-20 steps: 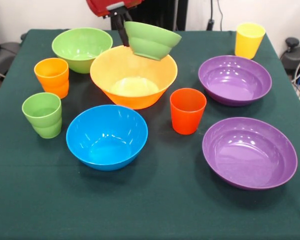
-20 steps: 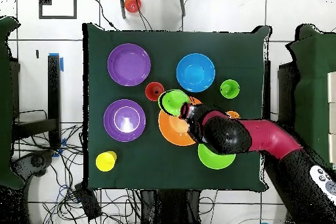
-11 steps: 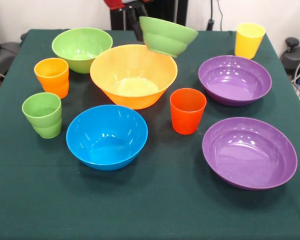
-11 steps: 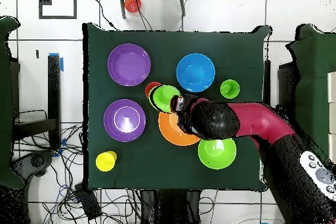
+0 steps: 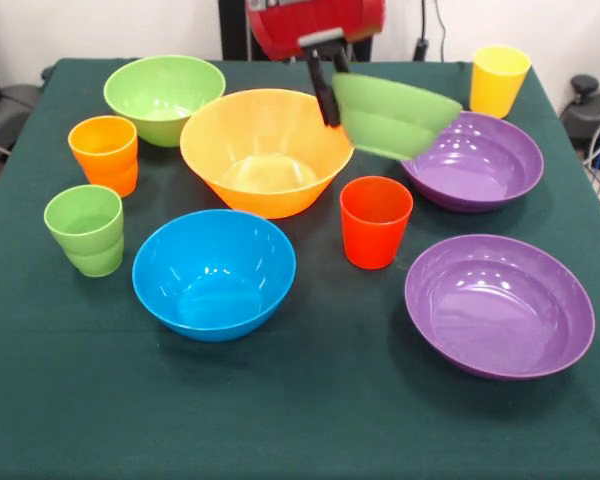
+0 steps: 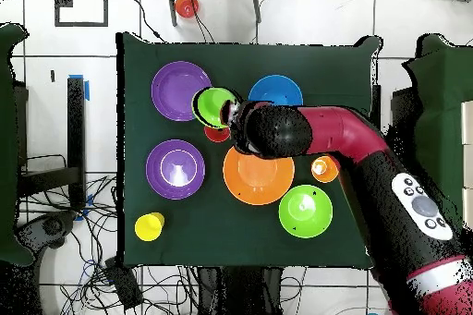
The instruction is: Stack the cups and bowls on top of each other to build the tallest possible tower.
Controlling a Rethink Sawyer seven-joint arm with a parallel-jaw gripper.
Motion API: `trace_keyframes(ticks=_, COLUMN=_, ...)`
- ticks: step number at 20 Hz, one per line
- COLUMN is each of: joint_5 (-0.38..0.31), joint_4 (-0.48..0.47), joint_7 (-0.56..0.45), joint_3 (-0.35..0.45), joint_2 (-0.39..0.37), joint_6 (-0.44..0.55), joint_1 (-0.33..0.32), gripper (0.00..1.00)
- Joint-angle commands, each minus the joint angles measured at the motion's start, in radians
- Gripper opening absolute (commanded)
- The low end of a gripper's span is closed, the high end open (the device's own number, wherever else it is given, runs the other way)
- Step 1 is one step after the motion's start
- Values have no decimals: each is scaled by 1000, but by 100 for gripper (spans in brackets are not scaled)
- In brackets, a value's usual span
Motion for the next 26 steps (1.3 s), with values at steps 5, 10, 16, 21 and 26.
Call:
trace_keyframes(ticks=5, joint_5=-18, joint_4=-247, joint_7=-88, joint_3=-87, joint_2=221, joint_6=106, joint_1=28, gripper=0)
trace_keyframes(ticks=10, joint_5=-39, joint_4=-310, joint_7=-109, joint_3=-103, joint_2=258, joint_6=141, joint_1=42, gripper=0)
trace_keyframes(ticks=16, joint_5=-69, joint_4=-313, joint_7=-126, joint_3=-110, joint_2=268, joint_6=110, joint_1=43, gripper=0)
trace_keyframes(ticks=21, joint_5=-105, joint_4=-346, joint_7=-110, joint_3=-176, joint_2=267, joint_6=170, joint_1=90, gripper=0)
trace_keyframes(ticks=26, joint_5=-108, joint_4=-332, joint_7=-96, joint_3=-202, joint_2=258, joint_6=189, joint_1=107, gripper=0)
